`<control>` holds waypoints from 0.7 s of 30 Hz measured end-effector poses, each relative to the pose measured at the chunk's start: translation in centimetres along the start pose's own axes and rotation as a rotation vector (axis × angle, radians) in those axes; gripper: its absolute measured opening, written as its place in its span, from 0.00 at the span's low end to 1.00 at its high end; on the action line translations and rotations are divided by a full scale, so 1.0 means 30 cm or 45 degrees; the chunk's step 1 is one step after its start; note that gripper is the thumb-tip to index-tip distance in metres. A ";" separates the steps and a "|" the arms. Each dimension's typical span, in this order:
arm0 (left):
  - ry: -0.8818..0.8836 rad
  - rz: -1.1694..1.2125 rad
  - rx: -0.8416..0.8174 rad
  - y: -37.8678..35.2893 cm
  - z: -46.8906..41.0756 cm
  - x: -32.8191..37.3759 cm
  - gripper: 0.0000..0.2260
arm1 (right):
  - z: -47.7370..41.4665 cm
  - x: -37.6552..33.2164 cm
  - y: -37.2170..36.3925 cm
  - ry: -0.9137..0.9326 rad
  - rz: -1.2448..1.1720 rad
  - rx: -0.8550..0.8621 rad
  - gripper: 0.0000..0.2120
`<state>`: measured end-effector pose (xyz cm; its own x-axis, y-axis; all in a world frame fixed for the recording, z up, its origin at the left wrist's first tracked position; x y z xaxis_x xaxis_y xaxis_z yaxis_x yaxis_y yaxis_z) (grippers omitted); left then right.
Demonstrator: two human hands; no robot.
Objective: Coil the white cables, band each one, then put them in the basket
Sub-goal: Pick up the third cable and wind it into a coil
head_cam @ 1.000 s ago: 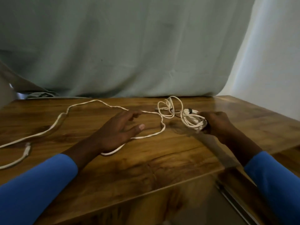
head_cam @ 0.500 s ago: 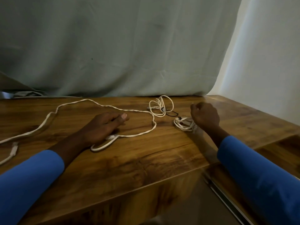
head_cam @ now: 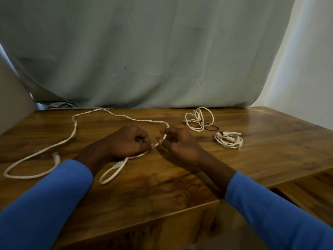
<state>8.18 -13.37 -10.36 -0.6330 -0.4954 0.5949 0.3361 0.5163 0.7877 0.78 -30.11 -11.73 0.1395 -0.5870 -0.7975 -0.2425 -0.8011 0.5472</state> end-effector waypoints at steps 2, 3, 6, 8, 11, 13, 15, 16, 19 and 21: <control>0.020 0.038 0.041 0.022 0.013 -0.015 0.09 | -0.036 -0.015 -0.058 -0.038 -0.282 0.017 0.19; 0.036 0.047 0.063 0.028 0.016 -0.025 0.09 | -0.057 -0.029 -0.079 -0.012 -0.379 0.044 0.20; 0.072 0.302 0.347 0.062 0.002 -0.076 0.10 | -0.126 -0.091 -0.117 0.034 -0.539 0.090 0.40; 0.105 0.525 0.703 0.106 -0.007 -0.138 0.12 | -0.146 -0.126 -0.154 -0.019 -0.722 0.012 0.41; 0.187 0.386 1.067 0.154 0.008 -0.187 0.11 | -0.144 -0.151 -0.234 -0.007 -0.892 -0.263 0.20; 0.210 0.304 1.178 0.172 0.025 -0.192 0.10 | -0.149 -0.150 -0.271 0.136 -0.797 -0.341 0.17; 0.209 0.306 1.297 0.197 0.036 -0.203 0.11 | -0.140 -0.149 -0.285 0.238 -0.731 -0.381 0.17; 0.212 0.323 1.352 0.214 0.042 -0.207 0.12 | -0.139 -0.146 -0.293 0.259 -0.725 -0.407 0.18; 0.247 0.440 1.469 0.264 0.055 -0.239 0.12 | -0.135 -0.131 -0.306 0.330 -0.609 -0.471 0.29; 0.315 0.407 1.519 0.293 0.074 -0.268 0.12 | -0.116 -0.148 -0.308 0.393 -0.603 -0.520 0.35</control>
<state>14.69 -3.30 -8.58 -0.4490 -0.2825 0.8477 -0.4696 0.8817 0.0451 5.75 -20.51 -12.36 0.4223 -0.1217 -0.8983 0.2841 -0.9233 0.2587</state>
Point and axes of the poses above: each hand's wrist, its own z-axis away from the middle knuckle, its own y-axis out of the back of the hand, x = y × z, the point moved 5 cm from there along -z, towards the middle knuckle, and after that the axes turned 3 degrees about y, right-handed, at the moved point
